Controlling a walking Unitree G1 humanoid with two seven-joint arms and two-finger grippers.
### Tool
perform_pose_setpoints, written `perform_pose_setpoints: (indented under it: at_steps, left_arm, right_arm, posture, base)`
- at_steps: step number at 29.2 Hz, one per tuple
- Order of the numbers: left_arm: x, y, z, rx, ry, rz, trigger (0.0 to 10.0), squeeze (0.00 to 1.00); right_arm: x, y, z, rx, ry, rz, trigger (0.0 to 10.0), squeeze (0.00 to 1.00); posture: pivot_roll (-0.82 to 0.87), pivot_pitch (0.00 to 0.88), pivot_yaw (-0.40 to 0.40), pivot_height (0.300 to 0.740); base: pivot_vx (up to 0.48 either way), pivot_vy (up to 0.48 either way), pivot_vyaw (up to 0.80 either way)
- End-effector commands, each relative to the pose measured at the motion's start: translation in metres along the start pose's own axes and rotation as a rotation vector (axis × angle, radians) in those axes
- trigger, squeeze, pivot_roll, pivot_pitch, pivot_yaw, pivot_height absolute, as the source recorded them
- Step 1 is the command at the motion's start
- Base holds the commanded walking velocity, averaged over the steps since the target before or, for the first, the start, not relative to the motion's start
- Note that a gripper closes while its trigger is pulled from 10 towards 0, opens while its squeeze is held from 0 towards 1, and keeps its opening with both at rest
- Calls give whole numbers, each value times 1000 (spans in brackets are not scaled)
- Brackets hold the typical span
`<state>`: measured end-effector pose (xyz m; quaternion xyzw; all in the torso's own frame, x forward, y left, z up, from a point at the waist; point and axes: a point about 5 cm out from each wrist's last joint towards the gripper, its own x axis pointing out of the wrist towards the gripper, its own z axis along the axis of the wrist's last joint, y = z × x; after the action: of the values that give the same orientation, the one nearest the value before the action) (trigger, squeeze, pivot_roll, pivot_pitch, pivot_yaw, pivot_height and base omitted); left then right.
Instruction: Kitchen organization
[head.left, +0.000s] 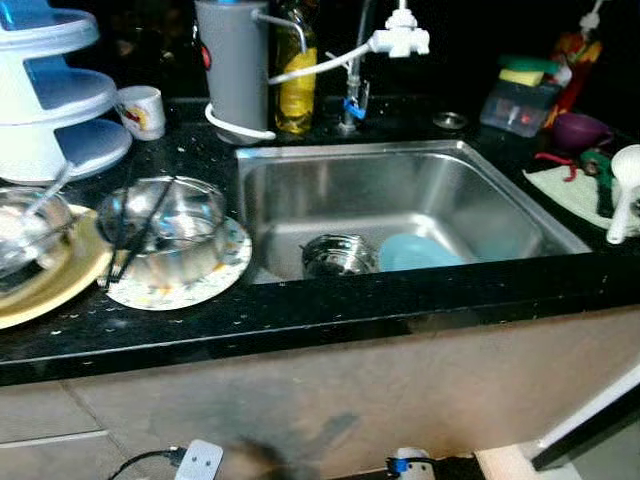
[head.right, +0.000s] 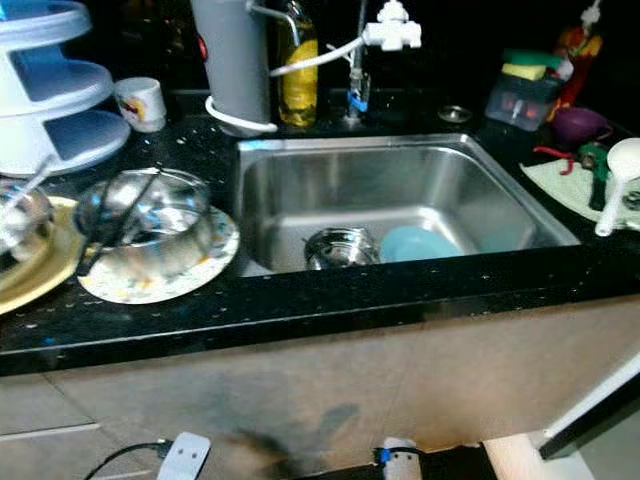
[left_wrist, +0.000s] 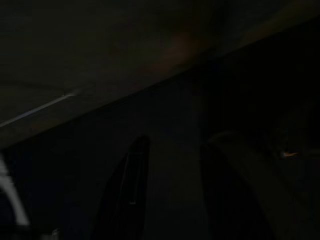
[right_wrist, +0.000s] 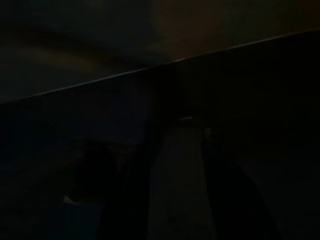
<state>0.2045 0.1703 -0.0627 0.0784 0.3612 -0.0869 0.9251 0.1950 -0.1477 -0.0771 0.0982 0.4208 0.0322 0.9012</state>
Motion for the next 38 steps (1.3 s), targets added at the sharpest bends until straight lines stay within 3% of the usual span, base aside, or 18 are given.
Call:
perform_pose_setpoints:
  at_steps: [1,20,23,38]
  left_arm:
    - [-3,1,-9,4,28,-1,10000,0]
    - [-2,1,-10,23,24,-15,10000,0]
    - [-1,3,-9,89,38,-15,10000,0]
    - [0,3,-10,96,55,-14,10000,0]
  right_arm:
    - [-2,-3,-8,6,24,-10,10000,0]
    - [-2,-4,-11,9,32,-7,10000,0]
    - [-3,-4,-12,9,35,-9,10000,0]
    - [-3,-7,-14,7,39,-13,10000,0]
  posture:
    - [-26,172,-37,740]
    - [-24,173,-34,740]
    - [-24,170,-33,740]
    - [-28,153,-32,740]
  base:
    - [0,480,0]
    - [0,480,0]
    - [0,0,0]
    - [0,-448,0]
